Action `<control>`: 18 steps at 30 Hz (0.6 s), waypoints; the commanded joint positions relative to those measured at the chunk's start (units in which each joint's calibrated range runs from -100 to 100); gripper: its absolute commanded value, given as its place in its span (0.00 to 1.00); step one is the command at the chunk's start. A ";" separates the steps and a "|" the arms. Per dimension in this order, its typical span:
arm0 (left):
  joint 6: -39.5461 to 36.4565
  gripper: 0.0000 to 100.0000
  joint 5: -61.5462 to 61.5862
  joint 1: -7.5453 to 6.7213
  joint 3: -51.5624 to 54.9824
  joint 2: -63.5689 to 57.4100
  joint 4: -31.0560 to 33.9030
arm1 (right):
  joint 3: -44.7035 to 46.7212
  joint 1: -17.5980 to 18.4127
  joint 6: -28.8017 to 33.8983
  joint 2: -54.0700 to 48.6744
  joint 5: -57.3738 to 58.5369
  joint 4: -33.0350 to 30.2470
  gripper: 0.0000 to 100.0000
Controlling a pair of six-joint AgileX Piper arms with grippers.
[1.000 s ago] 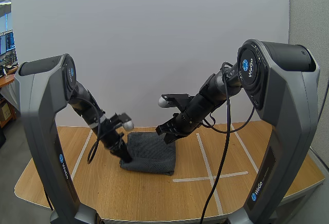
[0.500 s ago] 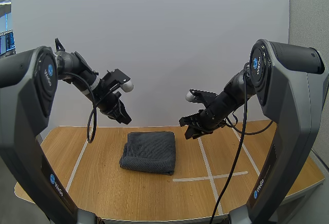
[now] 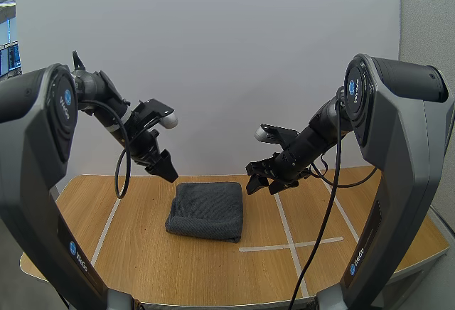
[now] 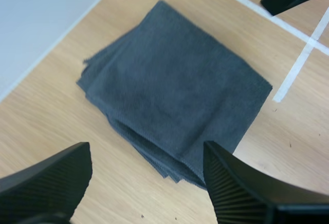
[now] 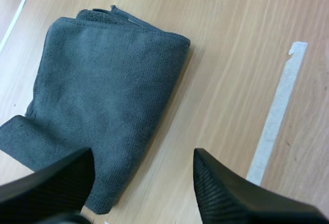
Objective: Fold the towel
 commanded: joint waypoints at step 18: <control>-0.39 1.00 0.88 4.17 -9.04 30.52 -9.79 | -0.27 -0.25 0.44 -1.07 5.87 0.55 0.92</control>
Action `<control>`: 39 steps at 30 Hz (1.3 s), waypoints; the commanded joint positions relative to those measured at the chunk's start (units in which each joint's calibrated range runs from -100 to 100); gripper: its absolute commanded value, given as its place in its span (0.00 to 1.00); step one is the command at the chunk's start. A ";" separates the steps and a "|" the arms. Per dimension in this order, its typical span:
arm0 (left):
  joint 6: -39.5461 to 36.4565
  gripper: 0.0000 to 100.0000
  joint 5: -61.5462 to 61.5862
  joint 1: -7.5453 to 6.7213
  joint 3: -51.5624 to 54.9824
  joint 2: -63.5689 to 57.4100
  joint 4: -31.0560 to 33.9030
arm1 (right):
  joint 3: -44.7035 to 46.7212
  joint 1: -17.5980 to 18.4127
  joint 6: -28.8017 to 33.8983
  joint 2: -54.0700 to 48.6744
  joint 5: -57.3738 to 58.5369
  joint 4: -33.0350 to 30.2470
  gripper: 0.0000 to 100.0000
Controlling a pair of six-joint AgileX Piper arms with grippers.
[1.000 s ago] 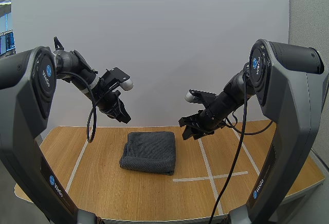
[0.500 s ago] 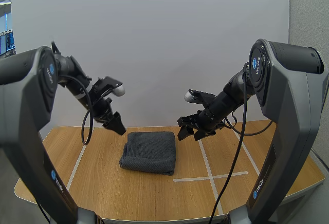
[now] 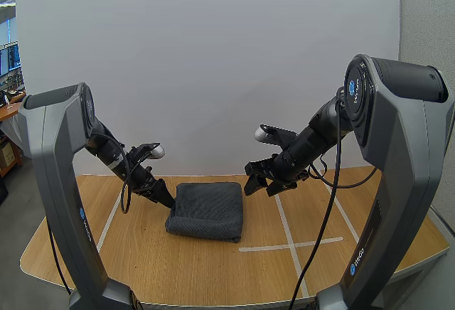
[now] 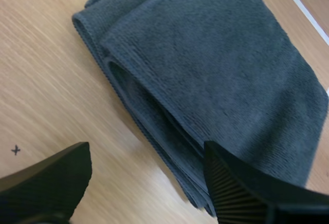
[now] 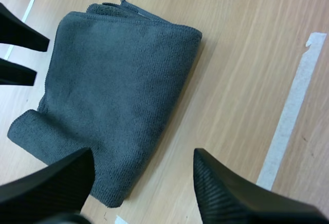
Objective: Fold the towel
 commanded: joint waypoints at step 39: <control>-4.57 1.00 0.32 -2.64 -4.44 7.82 -3.87 | -0.27 -0.25 -0.04 -1.07 2.14 0.19 0.91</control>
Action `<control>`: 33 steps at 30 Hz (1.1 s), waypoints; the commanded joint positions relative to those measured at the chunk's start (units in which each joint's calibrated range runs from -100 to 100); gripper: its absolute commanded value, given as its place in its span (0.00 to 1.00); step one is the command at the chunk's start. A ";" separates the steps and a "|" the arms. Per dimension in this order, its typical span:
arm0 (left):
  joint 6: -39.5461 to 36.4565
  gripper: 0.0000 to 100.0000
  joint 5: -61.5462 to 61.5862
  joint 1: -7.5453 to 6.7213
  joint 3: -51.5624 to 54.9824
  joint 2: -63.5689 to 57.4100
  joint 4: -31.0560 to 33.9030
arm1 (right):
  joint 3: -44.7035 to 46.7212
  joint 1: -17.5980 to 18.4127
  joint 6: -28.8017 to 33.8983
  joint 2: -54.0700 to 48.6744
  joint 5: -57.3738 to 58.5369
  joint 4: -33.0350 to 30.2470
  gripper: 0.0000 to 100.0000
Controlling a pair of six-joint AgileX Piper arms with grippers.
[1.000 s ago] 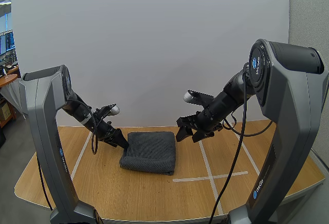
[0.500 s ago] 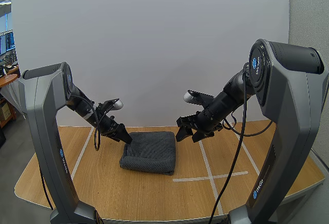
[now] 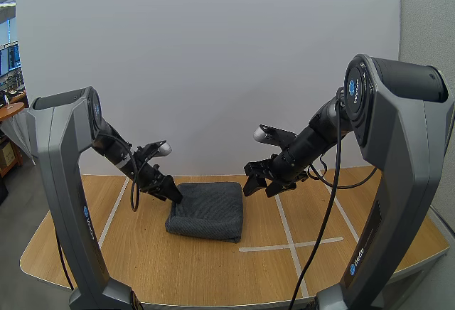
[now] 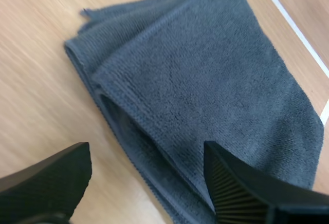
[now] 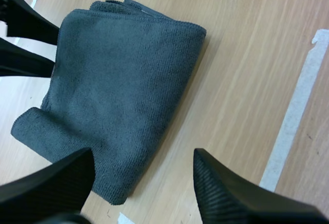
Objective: Fold the towel
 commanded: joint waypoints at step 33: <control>-1.44 0.00 0.51 -1.32 2.97 0.80 -2.70 | -0.27 -0.25 -0.15 -1.07 0.38 0.08 0.91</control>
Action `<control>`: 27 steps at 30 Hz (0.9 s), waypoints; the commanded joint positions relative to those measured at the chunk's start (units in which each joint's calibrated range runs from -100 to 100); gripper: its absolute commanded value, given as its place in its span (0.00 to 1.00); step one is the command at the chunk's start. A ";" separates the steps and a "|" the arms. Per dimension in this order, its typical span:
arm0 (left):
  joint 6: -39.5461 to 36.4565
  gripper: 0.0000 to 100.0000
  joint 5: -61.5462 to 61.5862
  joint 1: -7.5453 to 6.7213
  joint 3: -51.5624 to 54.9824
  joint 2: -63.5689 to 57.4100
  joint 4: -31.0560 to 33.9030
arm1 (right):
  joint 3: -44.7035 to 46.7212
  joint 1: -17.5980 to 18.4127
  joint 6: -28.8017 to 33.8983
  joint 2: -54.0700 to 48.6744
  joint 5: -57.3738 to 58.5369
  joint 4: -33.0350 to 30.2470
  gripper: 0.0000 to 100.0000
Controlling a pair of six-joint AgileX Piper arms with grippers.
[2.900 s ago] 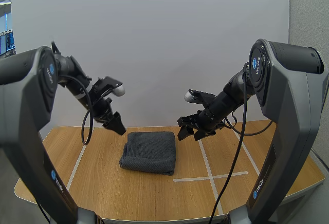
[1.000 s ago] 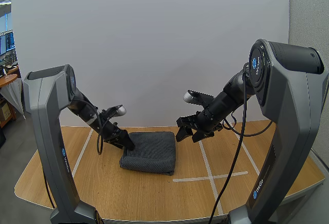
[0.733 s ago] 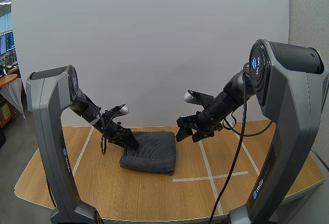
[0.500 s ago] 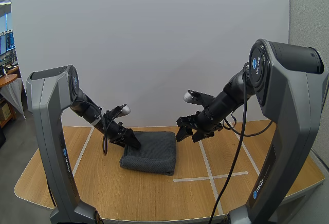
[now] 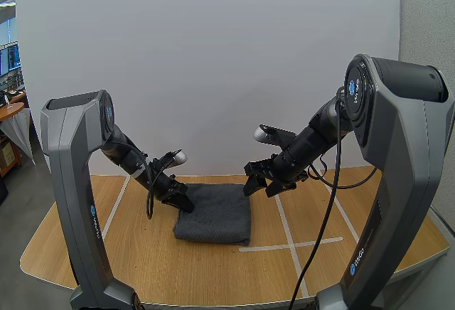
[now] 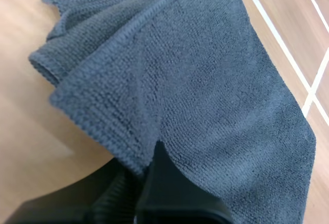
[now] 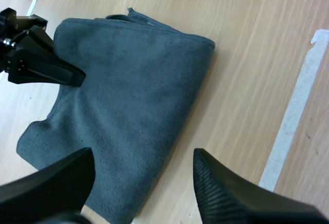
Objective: Fold the towel
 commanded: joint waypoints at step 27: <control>8.12 0.00 0.00 19.36 -12.17 -7.37 14.22 | -0.27 -0.25 0.11 -9.90 9.68 -1.68 0.00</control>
